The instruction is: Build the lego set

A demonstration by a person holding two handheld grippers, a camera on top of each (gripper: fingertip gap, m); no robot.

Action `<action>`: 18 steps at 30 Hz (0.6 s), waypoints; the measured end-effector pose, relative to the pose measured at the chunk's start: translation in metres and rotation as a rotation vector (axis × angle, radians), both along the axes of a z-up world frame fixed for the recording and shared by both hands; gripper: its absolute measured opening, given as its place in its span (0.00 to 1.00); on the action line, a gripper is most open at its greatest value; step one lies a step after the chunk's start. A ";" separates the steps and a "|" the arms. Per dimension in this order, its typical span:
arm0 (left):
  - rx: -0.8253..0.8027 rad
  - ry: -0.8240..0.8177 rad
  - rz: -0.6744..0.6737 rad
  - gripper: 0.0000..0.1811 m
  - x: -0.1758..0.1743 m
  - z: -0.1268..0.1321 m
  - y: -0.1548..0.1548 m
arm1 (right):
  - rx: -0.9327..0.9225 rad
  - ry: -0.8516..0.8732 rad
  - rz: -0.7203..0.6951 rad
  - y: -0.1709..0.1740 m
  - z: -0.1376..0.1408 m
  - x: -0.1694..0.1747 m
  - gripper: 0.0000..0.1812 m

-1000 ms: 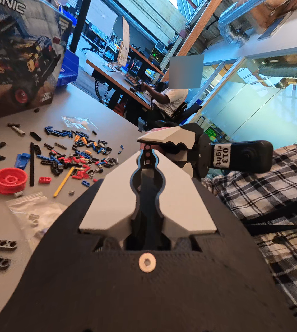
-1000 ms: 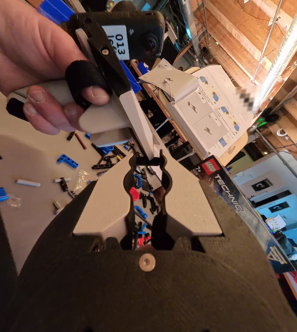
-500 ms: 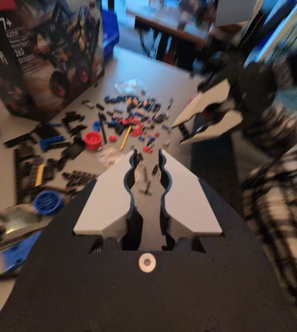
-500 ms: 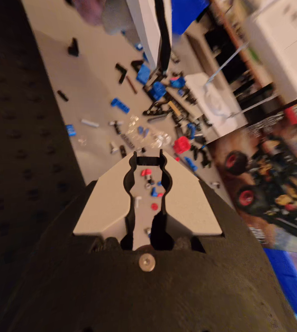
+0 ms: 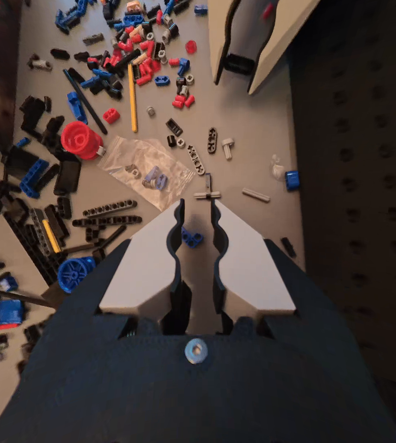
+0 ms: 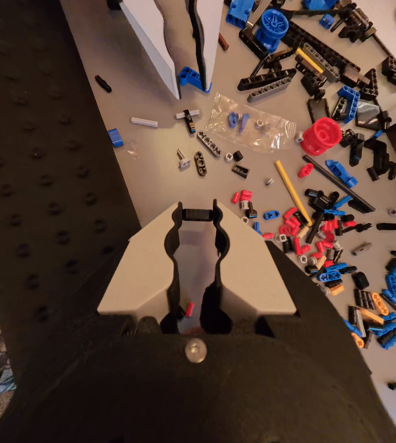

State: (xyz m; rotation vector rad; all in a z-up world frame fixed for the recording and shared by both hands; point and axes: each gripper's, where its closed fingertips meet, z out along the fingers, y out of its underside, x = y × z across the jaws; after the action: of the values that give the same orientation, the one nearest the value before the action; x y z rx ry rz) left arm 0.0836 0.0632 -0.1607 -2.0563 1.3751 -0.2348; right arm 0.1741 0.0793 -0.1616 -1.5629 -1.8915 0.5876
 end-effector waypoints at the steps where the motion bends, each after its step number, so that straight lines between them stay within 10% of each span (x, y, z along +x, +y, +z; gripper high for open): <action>1: 0.030 0.016 -0.042 0.11 0.001 0.000 0.002 | -0.004 -0.001 0.007 0.000 0.000 -0.001 0.13; 18: -0.027 0.161 -0.365 0.04 0.016 -0.014 -0.003 | -0.071 -0.042 0.042 -0.003 -0.010 -0.005 0.15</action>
State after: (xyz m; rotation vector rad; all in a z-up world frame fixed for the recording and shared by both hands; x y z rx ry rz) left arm 0.0992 0.0604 -0.1746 -1.8656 1.8539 -0.2467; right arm 0.1693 0.0768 -0.1718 -1.5951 -1.9588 0.6518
